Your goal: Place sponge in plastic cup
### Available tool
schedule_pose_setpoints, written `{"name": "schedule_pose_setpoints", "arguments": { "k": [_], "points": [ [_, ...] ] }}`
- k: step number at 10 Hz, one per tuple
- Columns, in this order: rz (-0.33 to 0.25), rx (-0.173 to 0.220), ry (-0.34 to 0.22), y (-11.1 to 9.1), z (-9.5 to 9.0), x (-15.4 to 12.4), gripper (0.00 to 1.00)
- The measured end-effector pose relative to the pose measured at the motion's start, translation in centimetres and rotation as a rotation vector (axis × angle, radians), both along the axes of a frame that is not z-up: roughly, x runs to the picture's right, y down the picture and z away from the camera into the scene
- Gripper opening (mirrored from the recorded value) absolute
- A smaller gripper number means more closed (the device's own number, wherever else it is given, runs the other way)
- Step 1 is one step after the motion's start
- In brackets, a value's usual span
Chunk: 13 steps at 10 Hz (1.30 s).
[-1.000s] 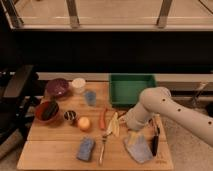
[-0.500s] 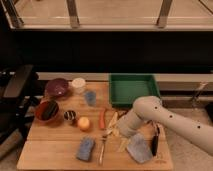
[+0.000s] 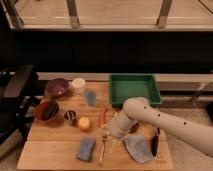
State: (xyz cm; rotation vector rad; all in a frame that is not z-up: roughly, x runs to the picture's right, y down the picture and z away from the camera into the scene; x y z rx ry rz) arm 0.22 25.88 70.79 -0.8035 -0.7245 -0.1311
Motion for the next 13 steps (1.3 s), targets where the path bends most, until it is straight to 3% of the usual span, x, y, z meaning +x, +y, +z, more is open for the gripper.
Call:
{"name": "schedule_pose_setpoints", "arguments": {
  "k": [3,10,13],
  "points": [
    [0.002,0.001,-0.005,0.0,0.0,-0.1,0.74],
    [0.041,-0.016,-0.124,1.4,1.4,-6.1,0.74],
    [0.054,-0.033,-0.134,1.5,2.8,-6.8,0.74]
  ]
}}
